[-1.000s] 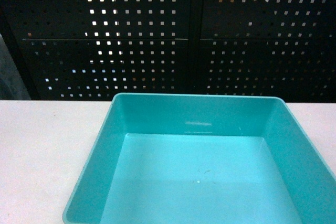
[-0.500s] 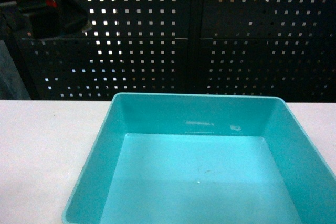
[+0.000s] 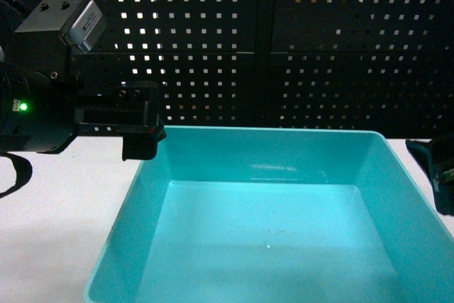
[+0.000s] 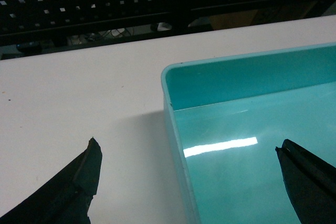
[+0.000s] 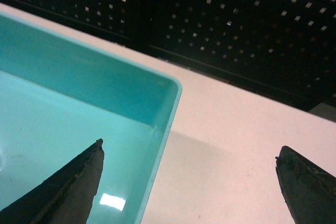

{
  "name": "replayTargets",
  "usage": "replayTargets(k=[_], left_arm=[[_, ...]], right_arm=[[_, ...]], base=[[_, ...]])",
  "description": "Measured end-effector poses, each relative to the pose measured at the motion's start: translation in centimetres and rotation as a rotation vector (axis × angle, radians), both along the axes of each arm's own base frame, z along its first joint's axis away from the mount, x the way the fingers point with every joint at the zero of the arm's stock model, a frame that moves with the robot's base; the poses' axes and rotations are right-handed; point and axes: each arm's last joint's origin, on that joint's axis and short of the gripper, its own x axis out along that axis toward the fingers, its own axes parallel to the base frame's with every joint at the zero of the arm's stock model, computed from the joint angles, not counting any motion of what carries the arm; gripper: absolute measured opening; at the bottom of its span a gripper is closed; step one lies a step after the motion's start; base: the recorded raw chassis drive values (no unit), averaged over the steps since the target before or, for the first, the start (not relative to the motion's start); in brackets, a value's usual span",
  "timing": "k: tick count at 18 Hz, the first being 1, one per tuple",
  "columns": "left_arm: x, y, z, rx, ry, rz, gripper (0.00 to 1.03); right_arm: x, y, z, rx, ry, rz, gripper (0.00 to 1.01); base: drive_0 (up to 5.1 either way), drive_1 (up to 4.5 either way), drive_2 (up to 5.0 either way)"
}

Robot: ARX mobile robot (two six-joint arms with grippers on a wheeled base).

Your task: Stack blue boxes stably on right

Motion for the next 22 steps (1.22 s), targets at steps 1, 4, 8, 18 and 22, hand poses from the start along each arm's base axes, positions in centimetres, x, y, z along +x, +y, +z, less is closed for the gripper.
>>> replayTargets(k=[1,4,8,18,22], left_arm=[[-0.1,-0.4,-0.1,0.005,0.002,-0.008,0.98],[-0.3,-1.4,-0.6,0.012,0.017,-0.037,0.98],[-0.2,-1.3,-0.6,0.013,0.015,-0.031,0.98],[-0.2,-1.3,-0.6,0.014,0.015,-0.03,0.98],[-0.2,-1.3,-0.6,0.014,0.015,-0.03,0.98]], right_arm=[[-0.1,0.0,-0.9,-0.005,0.023,0.0,0.98],[0.0,-1.0,-3.5,-0.011,0.08,-0.033,0.98],[0.2,-1.6,-5.8,0.013,0.138,-0.07,0.98],[1.4,-0.6,-7.0,0.065,0.196,-0.106,0.55],[0.6,-0.4,-7.3,0.129,0.191,-0.129,0.02]], base=[[0.0,0.0,0.0],[0.0,0.0,0.0],[0.0,0.0,0.0],[0.0,0.0,0.0],[0.0,0.0,0.0]])
